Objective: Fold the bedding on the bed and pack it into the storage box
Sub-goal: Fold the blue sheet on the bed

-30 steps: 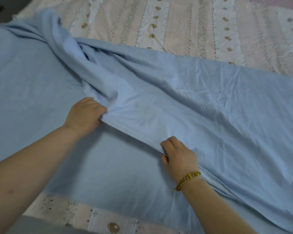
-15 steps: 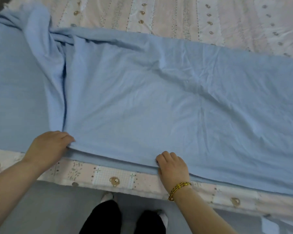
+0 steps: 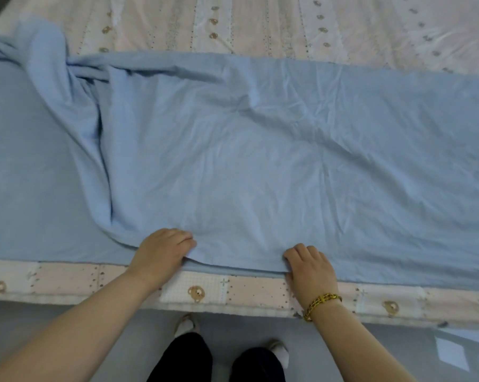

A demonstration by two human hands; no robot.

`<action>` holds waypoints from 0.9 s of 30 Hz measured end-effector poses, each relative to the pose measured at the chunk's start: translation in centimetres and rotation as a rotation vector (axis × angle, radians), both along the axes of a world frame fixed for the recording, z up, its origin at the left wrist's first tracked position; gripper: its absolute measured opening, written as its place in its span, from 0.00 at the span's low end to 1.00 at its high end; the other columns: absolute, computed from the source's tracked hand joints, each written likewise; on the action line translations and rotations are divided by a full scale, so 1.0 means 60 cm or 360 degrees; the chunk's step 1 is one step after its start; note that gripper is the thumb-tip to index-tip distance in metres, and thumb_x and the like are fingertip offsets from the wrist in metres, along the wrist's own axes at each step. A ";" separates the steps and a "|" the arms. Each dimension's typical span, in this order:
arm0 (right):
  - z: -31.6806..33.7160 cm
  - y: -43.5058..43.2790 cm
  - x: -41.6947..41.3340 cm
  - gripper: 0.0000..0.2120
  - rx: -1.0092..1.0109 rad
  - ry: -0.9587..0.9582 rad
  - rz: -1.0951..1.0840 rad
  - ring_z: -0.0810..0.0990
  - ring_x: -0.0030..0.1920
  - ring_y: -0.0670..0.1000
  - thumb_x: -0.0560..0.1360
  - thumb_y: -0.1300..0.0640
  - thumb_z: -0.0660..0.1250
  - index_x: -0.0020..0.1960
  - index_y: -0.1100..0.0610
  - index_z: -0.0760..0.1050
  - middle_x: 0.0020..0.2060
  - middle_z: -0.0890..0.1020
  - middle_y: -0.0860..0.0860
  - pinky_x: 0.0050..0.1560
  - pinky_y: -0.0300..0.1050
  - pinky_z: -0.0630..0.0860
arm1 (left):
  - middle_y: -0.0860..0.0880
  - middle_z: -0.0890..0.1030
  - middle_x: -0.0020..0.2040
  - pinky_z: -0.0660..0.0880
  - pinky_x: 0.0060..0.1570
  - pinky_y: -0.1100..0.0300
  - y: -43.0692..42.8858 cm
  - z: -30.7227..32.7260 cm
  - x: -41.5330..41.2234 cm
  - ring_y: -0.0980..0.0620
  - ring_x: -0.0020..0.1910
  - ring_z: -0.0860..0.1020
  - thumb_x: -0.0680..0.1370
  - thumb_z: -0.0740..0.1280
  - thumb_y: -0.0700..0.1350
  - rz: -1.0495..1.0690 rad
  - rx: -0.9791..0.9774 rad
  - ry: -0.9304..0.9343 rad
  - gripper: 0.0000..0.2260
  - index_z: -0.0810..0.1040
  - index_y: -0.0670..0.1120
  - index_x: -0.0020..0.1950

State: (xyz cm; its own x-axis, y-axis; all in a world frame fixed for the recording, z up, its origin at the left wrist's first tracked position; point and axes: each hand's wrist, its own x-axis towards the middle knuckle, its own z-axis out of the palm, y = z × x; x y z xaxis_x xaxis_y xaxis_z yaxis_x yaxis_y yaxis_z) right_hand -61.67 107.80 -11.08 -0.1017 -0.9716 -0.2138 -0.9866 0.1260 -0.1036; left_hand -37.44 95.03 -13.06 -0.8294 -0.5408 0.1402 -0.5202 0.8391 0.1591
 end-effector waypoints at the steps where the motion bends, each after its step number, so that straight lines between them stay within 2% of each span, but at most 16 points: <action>1: 0.000 -0.010 0.009 0.23 0.0007 -0.0006 0.0046 0.73 0.23 0.47 0.38 0.60 0.81 0.29 0.53 0.75 0.25 0.74 0.47 0.23 0.34 0.69 | 0.47 0.82 0.34 0.67 0.41 0.61 -0.008 0.005 0.013 0.50 0.38 0.77 0.61 0.55 0.41 0.0073 -0.0060 0.0011 0.16 0.83 0.42 0.33; 4: 0.002 -0.036 0.055 0.24 0.0092 -0.0029 0.0174 0.73 0.22 0.47 0.37 0.57 0.81 0.30 0.53 0.77 0.24 0.74 0.47 0.22 0.33 0.68 | 0.46 0.82 0.34 0.64 0.47 0.57 -0.038 0.017 0.046 0.50 0.34 0.81 0.60 0.54 0.39 0.0336 -0.0115 -0.0047 0.17 0.82 0.43 0.34; 7: 0.018 -0.082 0.137 0.24 0.0153 -0.0083 0.0248 0.72 0.22 0.46 0.38 0.54 0.81 0.31 0.53 0.78 0.24 0.74 0.48 0.21 0.34 0.60 | 0.48 0.82 0.33 0.64 0.50 0.56 -0.073 0.023 0.091 0.50 0.33 0.82 0.60 0.51 0.42 0.0416 -0.0036 -0.0042 0.19 0.82 0.44 0.34; 8: 0.030 -0.105 0.167 0.23 0.0201 -0.0093 0.0271 0.75 0.25 0.47 0.43 0.54 0.80 0.36 0.53 0.78 0.27 0.76 0.48 0.24 0.36 0.60 | 0.49 0.82 0.34 0.64 0.50 0.56 -0.088 0.026 0.109 0.50 0.33 0.82 0.60 0.51 0.42 0.0423 -0.0015 -0.0025 0.19 0.82 0.44 0.34; 9: 0.046 -0.119 0.187 0.20 0.0249 -0.0153 0.0279 0.78 0.33 0.49 0.54 0.54 0.78 0.45 0.56 0.78 0.35 0.78 0.50 0.29 0.38 0.61 | 0.49 0.82 0.34 0.64 0.51 0.56 -0.093 0.025 0.112 0.51 0.34 0.82 0.60 0.52 0.42 0.0409 -0.0017 -0.0006 0.19 0.83 0.45 0.35; 10: 0.049 -0.150 0.222 0.18 0.0225 -0.0211 0.0318 0.77 0.45 0.52 0.67 0.55 0.70 0.55 0.58 0.73 0.46 0.78 0.53 0.36 0.40 0.63 | 0.49 0.82 0.34 0.64 0.51 0.56 -0.112 0.025 0.130 0.51 0.35 0.82 0.60 0.52 0.42 0.0402 -0.0018 0.0021 0.19 0.83 0.45 0.35; 11: 0.051 -0.178 0.253 0.17 0.0237 -0.0302 0.0362 0.74 0.54 0.54 0.74 0.56 0.61 0.62 0.58 0.67 0.54 0.74 0.54 0.42 0.43 0.65 | 0.49 0.83 0.35 0.64 0.52 0.56 -0.128 0.025 0.146 0.51 0.37 0.81 0.60 0.53 0.42 0.0392 -0.0016 0.0039 0.18 0.83 0.45 0.36; 12: 0.058 -0.213 0.289 0.18 0.0342 -0.0407 0.0308 0.71 0.58 0.55 0.77 0.56 0.56 0.66 0.57 0.62 0.59 0.71 0.54 0.47 0.45 0.67 | 0.49 0.83 0.36 0.64 0.52 0.56 -0.150 0.023 0.167 0.50 0.40 0.79 0.61 0.54 0.42 0.0379 -0.0040 0.0080 0.18 0.83 0.45 0.36; 15: 0.051 -0.323 0.388 0.21 0.0306 -0.0481 0.0121 0.69 0.62 0.55 0.77 0.56 0.56 0.69 0.55 0.59 0.62 0.69 0.53 0.54 0.46 0.69 | 0.49 0.83 0.36 0.64 0.54 0.56 -0.229 0.016 0.238 0.54 0.44 0.72 0.63 0.56 0.43 0.0468 -0.0044 0.0249 0.16 0.83 0.44 0.37; 20: 0.037 -0.458 0.482 0.16 0.0293 -0.0335 -0.0099 0.73 0.59 0.56 0.78 0.62 0.54 0.65 0.56 0.63 0.60 0.73 0.54 0.52 0.46 0.70 | 0.50 0.83 0.36 0.62 0.56 0.54 -0.345 0.015 0.318 0.54 0.44 0.70 0.65 0.57 0.44 0.0559 -0.0070 0.0403 0.14 0.82 0.45 0.35; 22: 0.037 -0.469 0.478 0.15 0.0351 -0.0416 -0.0195 0.75 0.57 0.57 0.78 0.59 0.56 0.64 0.57 0.66 0.57 0.76 0.55 0.49 0.44 0.70 | 0.49 0.82 0.33 0.62 0.56 0.53 -0.383 0.019 0.328 0.53 0.42 0.72 0.65 0.56 0.43 0.0578 -0.0115 0.0451 0.13 0.81 0.45 0.33; 24: 0.036 -0.469 0.468 0.14 0.0418 -0.0630 -0.0284 0.76 0.55 0.57 0.77 0.55 0.56 0.61 0.58 0.70 0.53 0.79 0.58 0.45 0.43 0.66 | 0.49 0.81 0.31 0.62 0.55 0.53 -0.427 0.020 0.334 0.48 0.36 0.77 0.64 0.56 0.40 0.0635 -0.0104 0.0441 0.12 0.80 0.45 0.32; 26: 0.034 -0.464 0.454 0.17 0.0378 -0.0851 -0.0338 0.75 0.47 0.56 0.70 0.50 0.51 0.49 0.56 0.74 0.43 0.79 0.56 0.37 0.39 0.61 | 0.46 0.81 0.31 0.64 0.57 0.51 -0.470 0.026 0.332 0.45 0.32 0.79 0.64 0.61 0.36 0.0718 -0.0066 0.0395 0.08 0.80 0.44 0.33; 27: 0.031 -0.466 0.448 0.13 0.0340 -0.0929 -0.0388 0.73 0.41 0.54 0.66 0.50 0.50 0.41 0.52 0.71 0.36 0.76 0.52 0.35 0.38 0.60 | 0.45 0.82 0.34 0.65 0.58 0.49 -0.496 0.030 0.331 0.44 0.35 0.80 0.65 0.63 0.35 0.0768 -0.0024 0.0353 0.08 0.81 0.43 0.36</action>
State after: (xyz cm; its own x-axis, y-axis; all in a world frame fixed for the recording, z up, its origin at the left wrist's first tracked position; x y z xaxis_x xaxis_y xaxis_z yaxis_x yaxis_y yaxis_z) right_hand -34.79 79.86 -9.22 -0.1222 -0.8657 -0.4854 -0.7170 0.4151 -0.5600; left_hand -17.57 65.25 -11.25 -0.4359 -0.8504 0.2947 -0.8030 0.5154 0.2993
